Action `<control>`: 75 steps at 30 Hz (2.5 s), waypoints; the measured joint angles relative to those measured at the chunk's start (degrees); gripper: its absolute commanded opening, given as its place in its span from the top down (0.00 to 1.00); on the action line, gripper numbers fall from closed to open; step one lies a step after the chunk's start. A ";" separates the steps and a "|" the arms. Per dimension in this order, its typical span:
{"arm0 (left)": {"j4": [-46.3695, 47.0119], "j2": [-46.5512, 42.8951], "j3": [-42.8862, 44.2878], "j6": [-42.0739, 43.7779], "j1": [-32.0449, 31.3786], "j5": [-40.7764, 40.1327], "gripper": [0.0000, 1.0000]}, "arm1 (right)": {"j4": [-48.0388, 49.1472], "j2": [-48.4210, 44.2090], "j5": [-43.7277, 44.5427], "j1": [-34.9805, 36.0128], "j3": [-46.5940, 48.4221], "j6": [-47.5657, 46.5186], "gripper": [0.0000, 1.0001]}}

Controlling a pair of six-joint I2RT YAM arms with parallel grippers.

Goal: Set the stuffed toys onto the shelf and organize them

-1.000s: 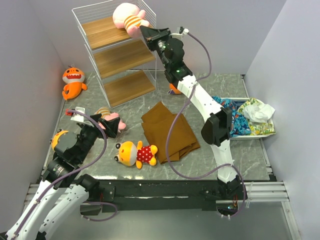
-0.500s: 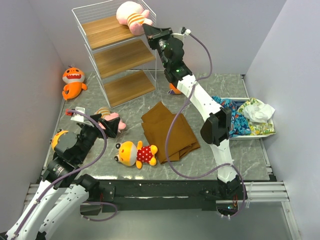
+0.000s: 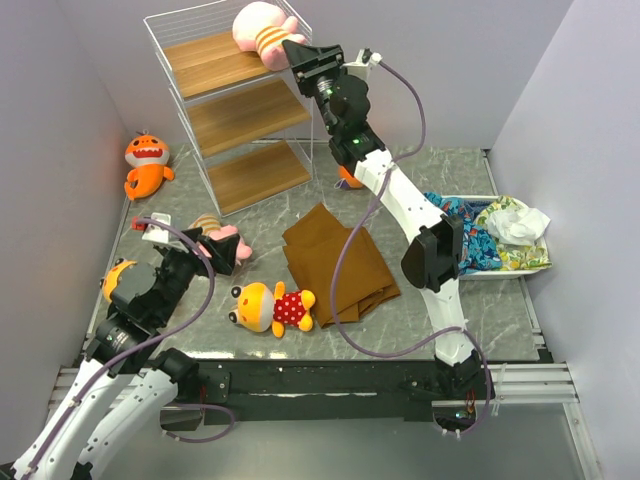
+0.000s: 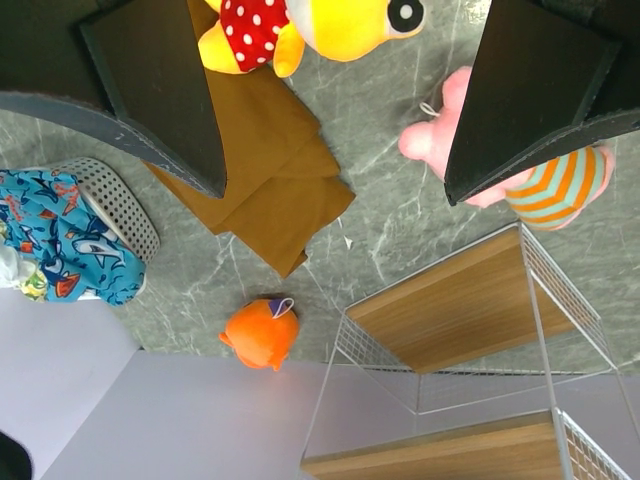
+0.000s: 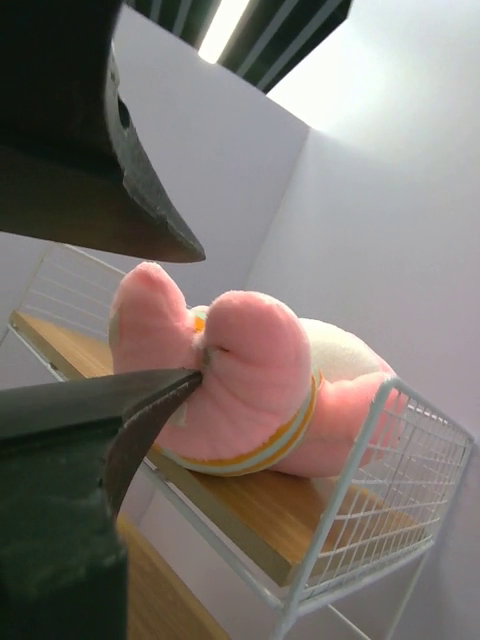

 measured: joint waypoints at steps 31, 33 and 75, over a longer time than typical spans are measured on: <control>-14.49 22.86 1.60 -37.38 1.62 -20.72 0.01 | 1.36 -59.87 -21.07 -1.81 -73.68 -27.56 0.32; -14.40 27.91 1.60 -38.60 4.02 -19.10 0.01 | -0.20 -60.81 -22.23 -1.81 -74.53 -28.37 0.33; 7.74 4.70 -9.97 -30.47 16.63 21.35 0.99 | -3.19 -35.52 -31.17 15.54 -65.42 -18.16 0.11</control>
